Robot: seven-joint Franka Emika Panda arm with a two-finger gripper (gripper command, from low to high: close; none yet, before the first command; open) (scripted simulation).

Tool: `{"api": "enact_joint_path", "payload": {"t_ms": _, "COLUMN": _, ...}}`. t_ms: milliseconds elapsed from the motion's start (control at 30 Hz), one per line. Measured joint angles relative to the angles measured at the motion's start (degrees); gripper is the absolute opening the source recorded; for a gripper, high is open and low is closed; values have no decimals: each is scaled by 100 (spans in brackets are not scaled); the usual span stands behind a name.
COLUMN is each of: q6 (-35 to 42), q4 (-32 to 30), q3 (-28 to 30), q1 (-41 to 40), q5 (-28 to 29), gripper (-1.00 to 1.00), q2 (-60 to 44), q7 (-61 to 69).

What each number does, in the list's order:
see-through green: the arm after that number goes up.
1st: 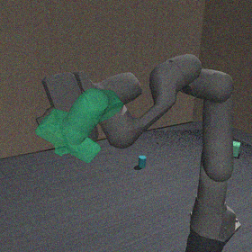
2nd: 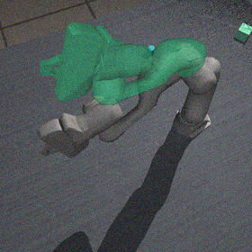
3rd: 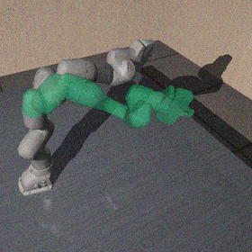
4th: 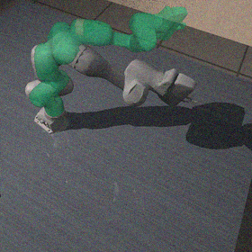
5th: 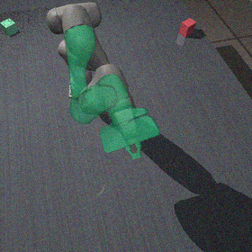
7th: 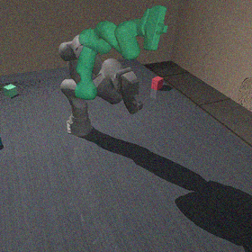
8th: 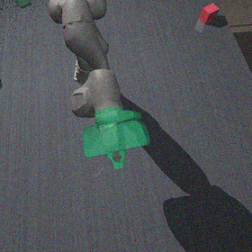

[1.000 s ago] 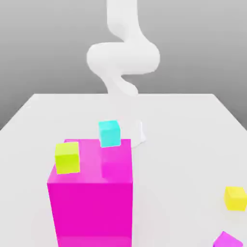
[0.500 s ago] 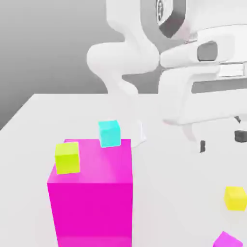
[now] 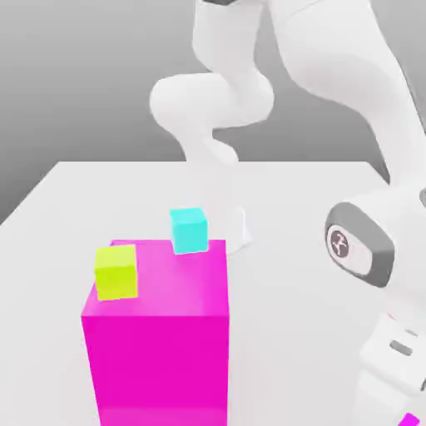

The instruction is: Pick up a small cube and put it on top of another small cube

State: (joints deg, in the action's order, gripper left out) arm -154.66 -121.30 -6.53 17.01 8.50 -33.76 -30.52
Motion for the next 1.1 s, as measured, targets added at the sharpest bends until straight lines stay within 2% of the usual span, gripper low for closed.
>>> {"api": "enact_joint_path", "payload": {"t_ms": 233, "q6": 19, "q4": -6, "q3": -6, "q1": -3, "q5": -9, "gripper": -100, "q2": 22, "q7": 7}}
{"api": "enact_joint_path", "payload": {"t_ms": 433, "q6": 798, "q4": -332, "q3": -76, "q1": -194, "q5": -389, "gripper": -100, "q2": 1145, "q7": -88}}
{"api": "enact_joint_path", "payload": {"t_ms": 700, "q6": 1742, "q4": -1028, "q3": 341, "q1": -622, "q5": -962, "gripper": -100, "q2": 2820, "q7": -1462}}
{"api": "enact_joint_path", "payload": {"t_ms": 1100, "q6": 3145, "q4": -2083, "q3": 566, "q1": -1583, "q5": -1017, "gripper": -100, "q2": 5285, "q7": -4176}}
